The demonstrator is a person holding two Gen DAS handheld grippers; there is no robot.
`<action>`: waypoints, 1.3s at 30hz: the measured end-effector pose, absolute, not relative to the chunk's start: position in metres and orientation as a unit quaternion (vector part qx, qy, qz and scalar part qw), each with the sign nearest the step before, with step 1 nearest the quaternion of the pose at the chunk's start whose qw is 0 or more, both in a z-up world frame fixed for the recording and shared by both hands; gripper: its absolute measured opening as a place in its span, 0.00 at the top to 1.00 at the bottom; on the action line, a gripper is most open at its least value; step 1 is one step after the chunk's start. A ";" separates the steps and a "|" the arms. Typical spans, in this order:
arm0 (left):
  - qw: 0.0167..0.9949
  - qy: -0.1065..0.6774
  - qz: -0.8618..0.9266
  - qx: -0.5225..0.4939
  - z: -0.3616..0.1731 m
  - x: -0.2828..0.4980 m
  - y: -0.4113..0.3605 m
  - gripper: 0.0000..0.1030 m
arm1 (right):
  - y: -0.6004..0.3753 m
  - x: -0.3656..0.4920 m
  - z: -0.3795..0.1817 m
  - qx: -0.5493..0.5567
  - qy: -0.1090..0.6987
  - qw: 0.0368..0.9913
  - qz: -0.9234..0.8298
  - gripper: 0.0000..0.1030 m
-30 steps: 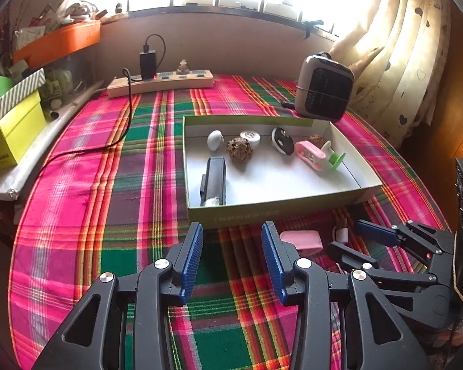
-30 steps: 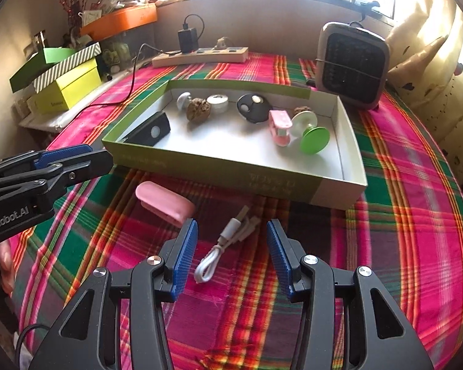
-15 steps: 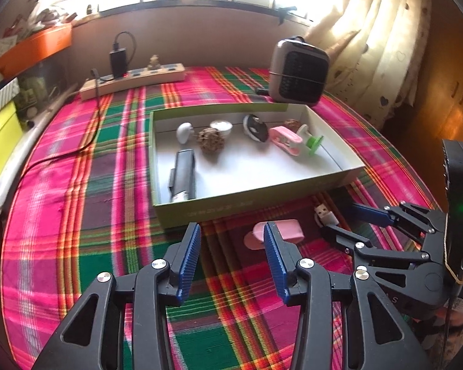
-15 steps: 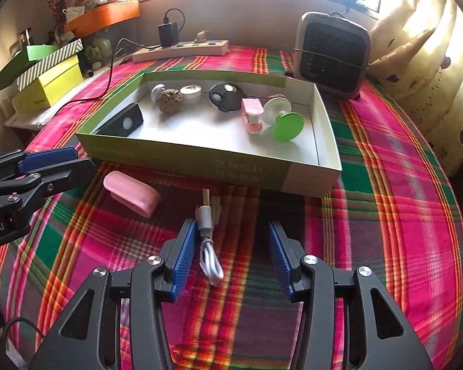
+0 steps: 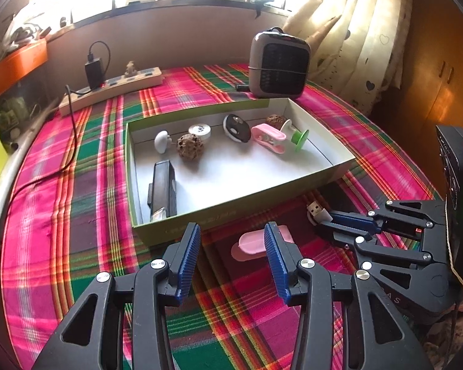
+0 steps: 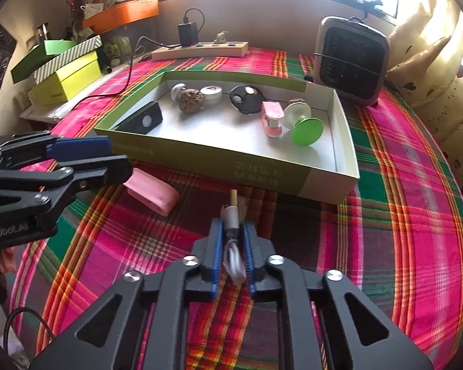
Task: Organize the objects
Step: 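Grasp the white USB cable with the right gripper while the left grasps the pink case, then lift the white cable and pink case and carry them over the box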
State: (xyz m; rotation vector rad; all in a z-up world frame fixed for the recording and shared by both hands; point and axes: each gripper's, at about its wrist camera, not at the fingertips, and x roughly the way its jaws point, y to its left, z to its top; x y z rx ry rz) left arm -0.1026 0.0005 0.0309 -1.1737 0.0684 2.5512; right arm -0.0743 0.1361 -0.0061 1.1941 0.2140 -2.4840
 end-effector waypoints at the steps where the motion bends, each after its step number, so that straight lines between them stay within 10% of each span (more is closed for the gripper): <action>1: 0.171 0.023 0.895 -0.411 0.031 -0.103 0.002 0.59 | 0.136 -0.074 -0.006 0.424 0.077 0.188 -0.883 0.89; 39: 0.228 0.037 0.865 -0.446 0.008 -0.100 0.034 0.59 | 0.163 -0.070 -0.006 0.425 0.066 0.153 -0.890 0.88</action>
